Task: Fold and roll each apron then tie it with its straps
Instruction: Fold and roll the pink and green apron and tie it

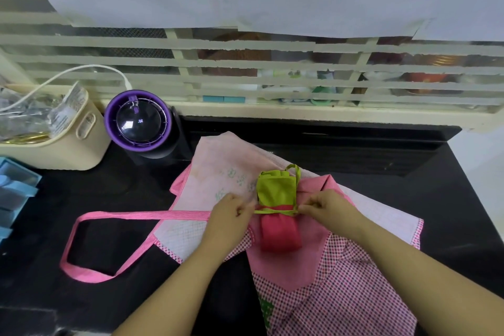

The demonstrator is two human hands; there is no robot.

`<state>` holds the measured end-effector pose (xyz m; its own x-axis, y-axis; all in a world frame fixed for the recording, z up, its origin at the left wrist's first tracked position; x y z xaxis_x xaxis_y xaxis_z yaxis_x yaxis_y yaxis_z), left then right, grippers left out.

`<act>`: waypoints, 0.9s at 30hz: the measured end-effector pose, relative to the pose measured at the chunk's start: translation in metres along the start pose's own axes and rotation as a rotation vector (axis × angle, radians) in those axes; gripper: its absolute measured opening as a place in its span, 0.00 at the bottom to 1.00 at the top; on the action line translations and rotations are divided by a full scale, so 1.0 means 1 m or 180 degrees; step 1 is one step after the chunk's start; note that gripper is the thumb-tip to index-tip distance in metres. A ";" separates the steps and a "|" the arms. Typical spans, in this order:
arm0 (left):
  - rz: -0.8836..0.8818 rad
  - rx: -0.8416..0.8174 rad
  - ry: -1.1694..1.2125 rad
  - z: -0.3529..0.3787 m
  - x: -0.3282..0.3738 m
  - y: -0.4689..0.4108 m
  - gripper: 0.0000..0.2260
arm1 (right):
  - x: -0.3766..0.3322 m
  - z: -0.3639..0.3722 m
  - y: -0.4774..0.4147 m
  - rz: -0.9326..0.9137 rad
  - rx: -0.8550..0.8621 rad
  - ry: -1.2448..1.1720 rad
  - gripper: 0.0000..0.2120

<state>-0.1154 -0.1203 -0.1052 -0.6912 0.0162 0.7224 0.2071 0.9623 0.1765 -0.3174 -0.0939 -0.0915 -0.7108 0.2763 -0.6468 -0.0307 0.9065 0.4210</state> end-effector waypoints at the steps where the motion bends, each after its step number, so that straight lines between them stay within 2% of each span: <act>1: -0.0075 -0.0027 -0.0154 -0.003 -0.009 -0.001 0.20 | 0.004 -0.002 0.000 0.0011 0.0032 0.0257 0.08; 5: -0.0405 -0.0082 -0.0156 -0.011 -0.029 0.003 0.18 | 0.021 -0.008 0.000 0.0023 0.0343 0.0580 0.07; 7: -0.0646 -0.0213 0.0271 -0.010 -0.029 0.002 0.17 | 0.022 -0.011 0.002 0.0037 0.0428 0.0456 0.07; 9: -0.1064 -0.0343 0.1369 -0.004 -0.026 0.002 0.18 | 0.025 -0.011 0.003 0.0099 0.0371 0.0308 0.07; 11: -0.1503 -0.0384 0.2789 0.008 -0.019 0.005 0.21 | 0.028 -0.009 0.003 0.0182 0.0218 0.0035 0.12; 13: -0.1790 -0.0377 0.3735 0.022 -0.010 0.007 0.20 | 0.026 -0.002 0.007 0.0280 0.0055 -0.0930 0.16; 16: -0.1998 -0.0166 0.4391 0.037 -0.007 0.008 0.18 | 0.027 0.017 0.011 0.0712 0.0042 -0.2979 0.19; 17: -0.2017 -0.0063 0.4486 0.041 -0.006 0.007 0.17 | 0.026 0.022 0.013 0.0817 0.0080 -0.3349 0.20; 19: -0.1979 0.0088 0.4462 0.047 -0.006 0.006 0.15 | 0.020 0.031 0.010 0.0788 0.0046 -0.3598 0.23; 21: -0.1928 0.0203 0.4393 0.051 -0.007 0.004 0.14 | 0.009 0.028 0.010 0.0455 0.0106 -0.2963 0.23; 25: -0.1908 0.0490 0.4161 0.042 -0.022 0.003 0.14 | 0.012 0.001 0.009 -0.0169 0.0482 -0.0915 0.20; 27: -0.1808 0.0593 0.3964 0.034 -0.026 0.003 0.14 | 0.014 -0.013 0.012 -0.0293 0.0631 -0.0673 0.21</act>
<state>-0.1203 -0.1084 -0.1457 0.4405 -0.5430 0.7150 -0.0551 0.7785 0.6252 -0.3370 -0.0831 -0.0876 -0.5487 0.2317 -0.8033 0.0643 0.9697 0.2357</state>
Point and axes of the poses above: each hand's wrist, its own y-axis away from the middle knuckle, its own z-axis out of the palm, x = y × z, the point moved 9 cm from there along -y, towards the middle knuckle, and after that the axes turned 1 degree about z, right-handed, at the moved point
